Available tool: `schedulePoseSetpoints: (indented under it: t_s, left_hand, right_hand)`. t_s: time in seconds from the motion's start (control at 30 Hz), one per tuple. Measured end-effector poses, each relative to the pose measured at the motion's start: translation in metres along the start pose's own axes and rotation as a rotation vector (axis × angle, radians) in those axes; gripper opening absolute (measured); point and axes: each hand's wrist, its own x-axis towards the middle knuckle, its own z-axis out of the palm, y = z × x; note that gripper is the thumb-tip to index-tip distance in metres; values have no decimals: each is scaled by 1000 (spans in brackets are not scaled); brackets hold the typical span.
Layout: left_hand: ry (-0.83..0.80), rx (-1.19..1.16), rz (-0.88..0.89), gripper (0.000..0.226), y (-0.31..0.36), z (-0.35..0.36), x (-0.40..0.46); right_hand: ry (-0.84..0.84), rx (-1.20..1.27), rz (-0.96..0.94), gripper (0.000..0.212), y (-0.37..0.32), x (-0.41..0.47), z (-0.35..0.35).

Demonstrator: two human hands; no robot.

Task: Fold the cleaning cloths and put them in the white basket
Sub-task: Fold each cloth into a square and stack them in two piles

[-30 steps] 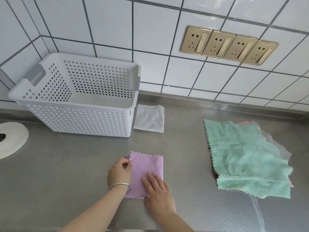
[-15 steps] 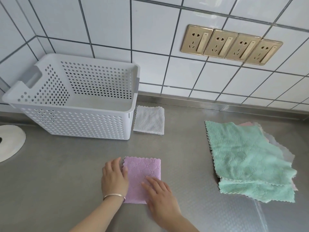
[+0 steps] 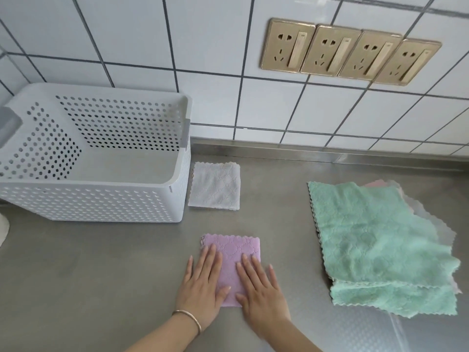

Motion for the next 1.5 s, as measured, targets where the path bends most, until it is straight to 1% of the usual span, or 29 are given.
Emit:
schedulePoseSetpoints:
  t_s: [0.03, 0.1, 0.2, 0.23, 0.37, 0.5, 0.57, 0.67, 0.73, 0.8, 0.83, 0.87, 0.9, 0.97, 1.0, 1.07, 1.1, 1.13, 1.23, 1.27, 1.3, 1.33, 1.4, 1.5]
  left_hand:
    - [7, 3, 23, 74, 10, 0, 12]
    - [9, 29, 83, 69, 29, -4, 39]
    - [12, 65, 136, 65, 57, -7, 87]
    - [16, 71, 136, 65, 64, -7, 105]
    - [18, 91, 120, 65, 77, -10, 168]
    - [5, 112, 117, 65, 76, -21, 222]
    - [-4, 121, 112, 65, 75, -24, 239]
    - [-22, 122, 76, 69, 73, -24, 252]
    - [-50, 136, 57, 72, 75, -26, 254]
    - [-47, 194, 84, 80, 73, -29, 255]
    - [-22, 226, 106, 84, 72, -31, 256]
    - [-14, 250, 110, 84, 73, -36, 256]
    - [-3, 249, 114, 80, 78, -41, 252]
    - [6, 216, 149, 65, 93, -53, 239]
    - [21, 204, 186, 61, 99, -56, 231]
    - [82, 167, 278, 53, 113, -60, 211]
    - [107, 152, 319, 49, 119, -57, 202]
    - [115, 144, 337, 50, 126, -56, 190]
    - [51, 144, 370, 59, 141, -46, 155]
    - [37, 151, 374, 60, 146, -44, 144]
    - [38, 152, 387, 59, 150, -41, 135]
    - [22, 153, 403, 58, 154, -40, 128]
    - [4, 162, 422, 54, 160, -43, 118]
    - [9, 173, 452, 45, 171, -47, 110]
  right_hand:
    - [3, -7, 8, 75, 14, 3, -2]
    - [6, -25, 30, 72, 44, 11, -7]
    - [10, -42, 64, 58, 91, 30, -16]
    - [0, -44, 71, 57, 106, 41, -20]
    - [-36, -62, 73, 59, 151, 93, -32]
    - [-73, -58, 91, 60, 176, 139, -40]
    - [-106, -53, 84, 61, 185, 155, -40]
    - [-106, -65, 72, 63, 192, 170, -45]
    - [-149, -79, 22, 70, 192, 173, -45]
    - [-202, -33, -3, 74, 191, 174, -49]
    - [-206, 1, -3, 76, 191, 173, -54]
    - [-174, 43, 14, 77, 191, 170, -61]
    - [-67, 94, 56, 74, 190, 161, -67]
    - [211, 207, 169, 49, 188, 128, -77]
    - [325, 234, 223, 38, 187, 106, -77]
    - [401, 238, 329, 25, 184, 56, -72]
    - [409, 223, 372, 23, 181, 32, -67]
    - [390, 198, 413, 24, 178, 7, -62]
    - [249, 121, 515, 34, 168, -43, -48]
    - [233, 107, 526, 31, 167, -52, -43]
    - [234, 91, 525, 23, 166, -57, -41]
    - [236, 86, 528, 15, 166, -58, -42]
    - [242, 82, 545, 5, 166, -55, -50]
    - [176, 90, 607, 23, 165, -47, -62]
